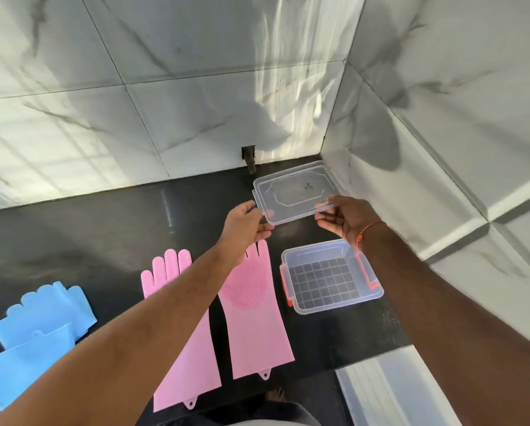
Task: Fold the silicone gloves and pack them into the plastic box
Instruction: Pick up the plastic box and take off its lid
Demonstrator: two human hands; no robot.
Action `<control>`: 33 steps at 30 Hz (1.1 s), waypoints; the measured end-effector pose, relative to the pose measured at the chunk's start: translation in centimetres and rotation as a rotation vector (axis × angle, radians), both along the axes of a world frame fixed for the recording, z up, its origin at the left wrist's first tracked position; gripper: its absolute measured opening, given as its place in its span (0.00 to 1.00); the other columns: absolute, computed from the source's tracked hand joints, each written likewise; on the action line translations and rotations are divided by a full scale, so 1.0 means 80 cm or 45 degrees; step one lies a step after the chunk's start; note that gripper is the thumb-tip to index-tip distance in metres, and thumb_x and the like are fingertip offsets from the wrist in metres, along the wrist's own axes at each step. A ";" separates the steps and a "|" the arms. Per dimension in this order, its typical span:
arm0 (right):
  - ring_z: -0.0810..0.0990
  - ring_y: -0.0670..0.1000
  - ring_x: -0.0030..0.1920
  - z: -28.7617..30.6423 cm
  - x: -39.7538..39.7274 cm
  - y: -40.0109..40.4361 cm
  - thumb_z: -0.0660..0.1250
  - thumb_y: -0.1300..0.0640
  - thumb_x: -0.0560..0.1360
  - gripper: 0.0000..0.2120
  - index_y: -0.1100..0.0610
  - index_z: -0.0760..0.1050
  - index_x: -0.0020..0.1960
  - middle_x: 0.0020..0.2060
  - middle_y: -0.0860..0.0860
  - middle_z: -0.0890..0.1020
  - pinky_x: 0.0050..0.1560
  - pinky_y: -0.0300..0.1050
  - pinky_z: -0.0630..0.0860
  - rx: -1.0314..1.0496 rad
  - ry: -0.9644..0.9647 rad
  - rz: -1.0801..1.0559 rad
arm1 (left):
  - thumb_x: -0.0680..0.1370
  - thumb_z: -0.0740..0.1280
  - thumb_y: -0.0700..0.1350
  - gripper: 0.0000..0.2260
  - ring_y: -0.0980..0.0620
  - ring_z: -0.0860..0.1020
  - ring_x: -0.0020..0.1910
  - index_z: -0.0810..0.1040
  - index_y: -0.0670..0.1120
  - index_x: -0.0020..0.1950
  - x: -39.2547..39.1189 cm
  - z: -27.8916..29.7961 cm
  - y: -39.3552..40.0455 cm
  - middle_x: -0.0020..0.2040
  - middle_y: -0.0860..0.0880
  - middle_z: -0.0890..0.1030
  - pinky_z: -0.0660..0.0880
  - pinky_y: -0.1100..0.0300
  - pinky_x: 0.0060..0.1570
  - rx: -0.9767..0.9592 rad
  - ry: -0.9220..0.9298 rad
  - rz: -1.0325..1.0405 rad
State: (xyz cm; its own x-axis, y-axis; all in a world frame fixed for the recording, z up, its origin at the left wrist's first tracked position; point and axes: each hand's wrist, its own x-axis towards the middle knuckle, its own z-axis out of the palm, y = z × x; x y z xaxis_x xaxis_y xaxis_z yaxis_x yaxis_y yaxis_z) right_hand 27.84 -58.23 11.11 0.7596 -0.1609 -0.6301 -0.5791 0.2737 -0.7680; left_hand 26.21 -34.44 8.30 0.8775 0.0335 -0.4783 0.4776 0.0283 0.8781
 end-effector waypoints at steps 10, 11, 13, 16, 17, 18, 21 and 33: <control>0.88 0.58 0.44 -0.087 0.076 -0.025 0.73 0.54 0.82 0.15 0.61 0.78 0.63 0.54 0.61 0.86 0.42 0.48 0.87 -0.783 0.068 0.297 | 0.83 0.73 0.39 0.13 0.49 0.88 0.49 0.85 0.46 0.67 0.077 -0.070 -0.027 0.55 0.48 0.88 0.87 0.59 0.49 0.422 0.012 -0.049; 0.88 0.59 0.46 -0.093 0.079 -0.027 0.72 0.53 0.82 0.17 0.61 0.78 0.65 0.54 0.60 0.86 0.48 0.50 0.88 -0.857 0.079 0.342 | 0.82 0.74 0.39 0.13 0.51 0.88 0.48 0.85 0.46 0.67 0.081 -0.078 -0.027 0.56 0.48 0.89 0.87 0.60 0.48 0.464 0.006 -0.065; 0.88 0.60 0.48 -0.102 0.084 -0.028 0.72 0.52 0.83 0.16 0.61 0.77 0.65 0.56 0.59 0.85 0.55 0.54 0.87 -0.933 0.103 0.404 | 0.81 0.75 0.39 0.13 0.52 0.88 0.46 0.86 0.46 0.66 0.087 -0.092 -0.026 0.55 0.48 0.89 0.87 0.58 0.51 0.523 -0.001 -0.081; 0.88 0.61 0.49 -0.111 0.088 -0.029 0.71 0.52 0.83 0.12 0.59 0.76 0.60 0.55 0.59 0.84 0.56 0.55 0.87 -1.000 0.134 0.469 | 0.79 0.78 0.40 0.13 0.51 0.88 0.46 0.87 0.46 0.64 0.089 -0.107 -0.022 0.51 0.50 0.89 0.87 0.52 0.56 0.569 0.007 -0.090; 0.87 0.62 0.50 -0.113 0.088 -0.029 0.71 0.52 0.83 0.12 0.59 0.75 0.59 0.55 0.59 0.83 0.57 0.56 0.86 -1.023 0.145 0.485 | 0.79 0.78 0.41 0.12 0.51 0.88 0.47 0.88 0.47 0.63 0.089 -0.111 -0.021 0.50 0.51 0.89 0.87 0.51 0.57 0.582 0.003 -0.101; 0.87 0.62 0.51 -0.115 0.089 -0.029 0.71 0.52 0.83 0.13 0.59 0.75 0.61 0.55 0.59 0.83 0.58 0.57 0.86 -1.045 0.153 0.501 | 0.79 0.78 0.41 0.12 0.51 0.88 0.47 0.88 0.47 0.62 0.088 -0.113 -0.019 0.49 0.51 0.89 0.87 0.50 0.58 0.592 -0.006 -0.117; 0.85 0.61 0.54 -0.115 0.086 -0.028 0.70 0.50 0.83 0.15 0.60 0.76 0.63 0.57 0.60 0.83 0.61 0.56 0.84 -1.200 0.154 0.581 | 0.80 0.78 0.42 0.13 0.52 0.88 0.51 0.88 0.49 0.64 0.085 -0.114 -0.012 0.53 0.52 0.90 0.86 0.49 0.61 0.584 -0.053 -0.176; 0.81 0.42 0.42 -0.003 -0.068 0.052 0.69 0.47 0.83 0.07 0.48 0.79 0.58 0.47 0.43 0.83 0.54 0.34 0.75 -1.399 -0.528 0.403 | 0.82 0.72 0.50 0.08 0.57 0.83 0.48 0.84 0.53 0.60 0.024 -0.097 0.036 0.49 0.60 0.84 0.80 0.63 0.50 0.888 -0.335 -0.341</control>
